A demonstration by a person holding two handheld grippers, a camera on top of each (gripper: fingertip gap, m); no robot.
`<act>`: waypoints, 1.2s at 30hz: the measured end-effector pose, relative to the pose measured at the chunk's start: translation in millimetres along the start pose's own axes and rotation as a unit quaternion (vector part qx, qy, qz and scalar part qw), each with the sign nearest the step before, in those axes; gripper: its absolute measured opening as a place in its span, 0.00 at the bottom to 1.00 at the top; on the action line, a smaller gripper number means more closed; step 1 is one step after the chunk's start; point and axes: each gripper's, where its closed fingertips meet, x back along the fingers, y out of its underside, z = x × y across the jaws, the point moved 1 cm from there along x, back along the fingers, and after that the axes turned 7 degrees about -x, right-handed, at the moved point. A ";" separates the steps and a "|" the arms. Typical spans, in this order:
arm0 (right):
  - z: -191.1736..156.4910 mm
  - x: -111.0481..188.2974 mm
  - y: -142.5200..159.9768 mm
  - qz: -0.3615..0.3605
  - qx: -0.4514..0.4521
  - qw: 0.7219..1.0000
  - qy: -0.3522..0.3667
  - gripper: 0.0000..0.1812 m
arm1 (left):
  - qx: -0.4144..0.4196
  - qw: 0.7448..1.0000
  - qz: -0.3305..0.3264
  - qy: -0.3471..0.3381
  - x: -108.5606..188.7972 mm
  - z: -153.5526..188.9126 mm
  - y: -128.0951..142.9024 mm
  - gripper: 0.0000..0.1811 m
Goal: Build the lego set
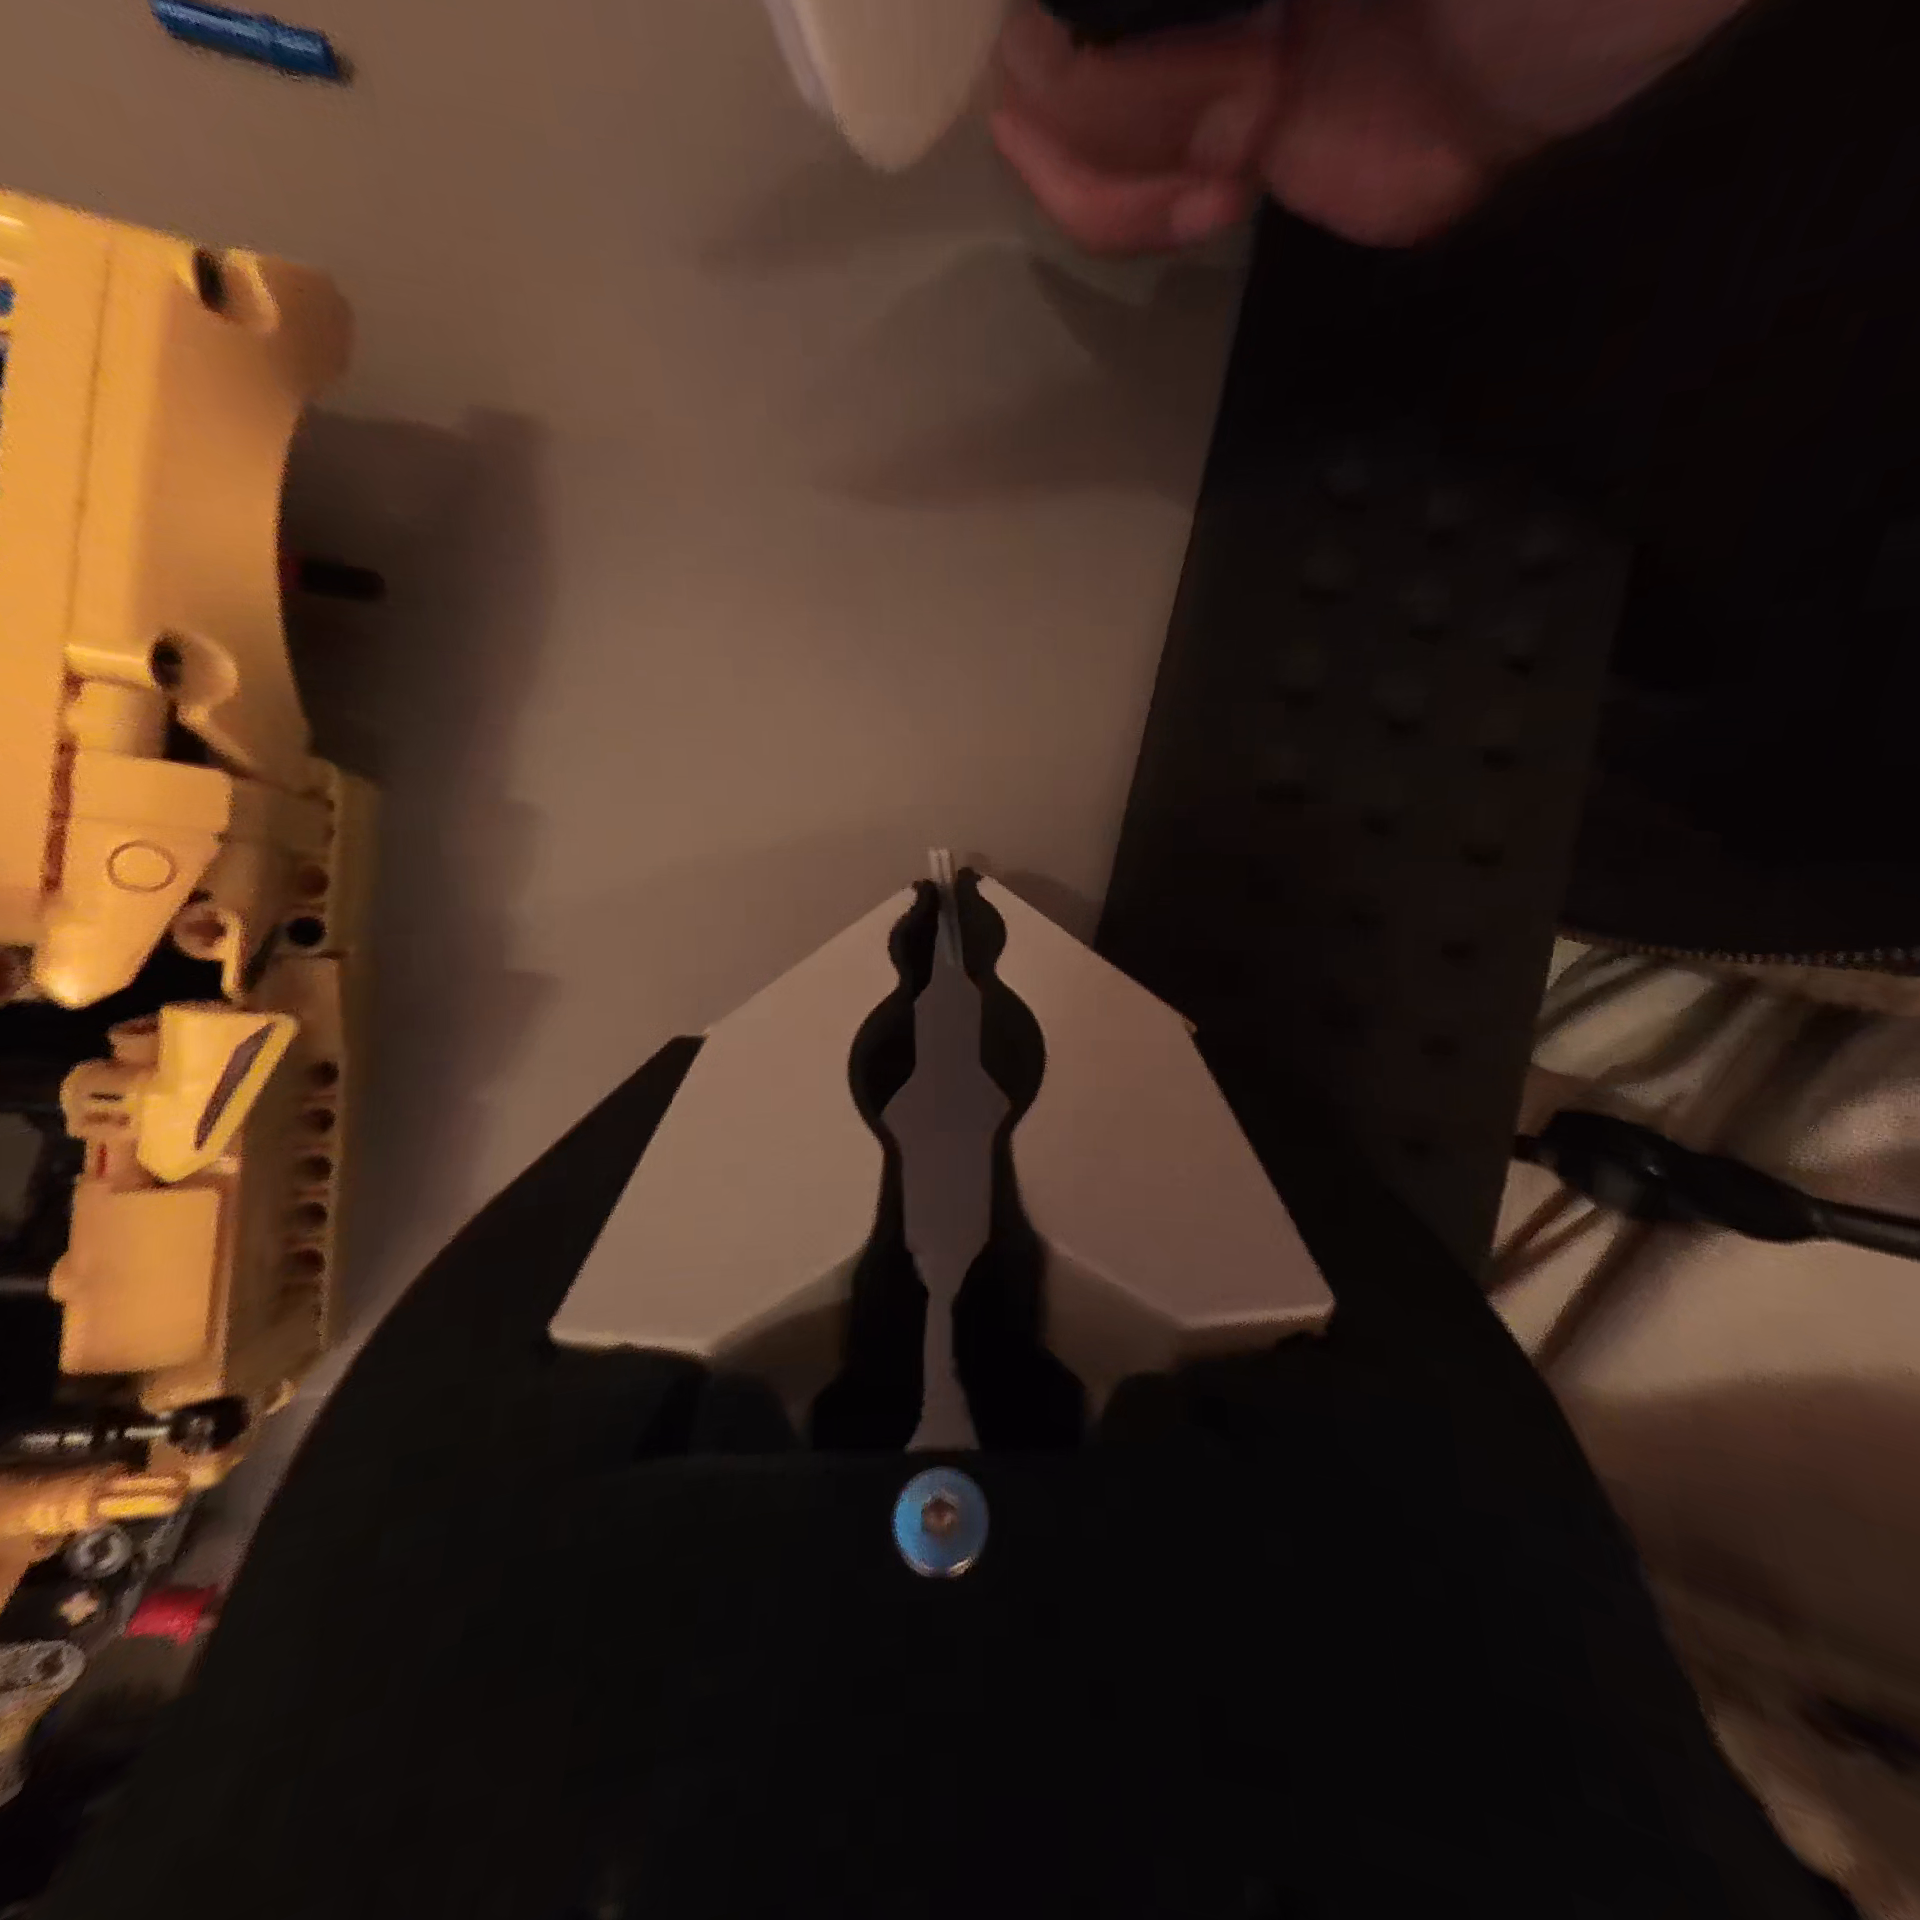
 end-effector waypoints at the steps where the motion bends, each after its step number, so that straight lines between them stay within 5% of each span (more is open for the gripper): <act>1: -0.1 -0.6 1.0 -0.003 0.004 1.000 0.002 0.22 | -0.006 1.000 -0.004 -0.001 -1.8 -0.1 0.1 0.02; 15: -2.2 -4.0 5.8 -0.017 0.021 1.000 0.003 0.22 | -0.039 0.999 -0.020 -0.009 -11.1 -4.6 9.0 0.02; 18: 2.1 1.5 3.9 -0.018 0.014 1.000 0.009 0.22 | -0.031 0.999 0.005 0.000 -7.6 -3.2 4.6 0.15; 23: 44.6 27.6 3.0 -0.042 0.019 0.995 0.092 0.18 | -0.018 0.990 0.138 -0.021 48.3 -25.1 -15.6 0.15; 29: 127.0 77.2 9.9 -0.121 0.038 0.963 0.238 0.17 | 0.065 0.912 0.368 -0.166 154.6 -119.2 -11.6 0.16; 32: 151.1 91.6 17.2 -0.139 0.015 0.958 0.250 0.17 | 0.112 0.894 0.372 -0.221 175.5 -148.4 17.1 0.15; 36: 157.2 67.6 26.4 -0.194 0.043 0.953 0.227 0.17 | 0.121 0.887 0.344 -0.284 182.6 -169.9 38.3 0.15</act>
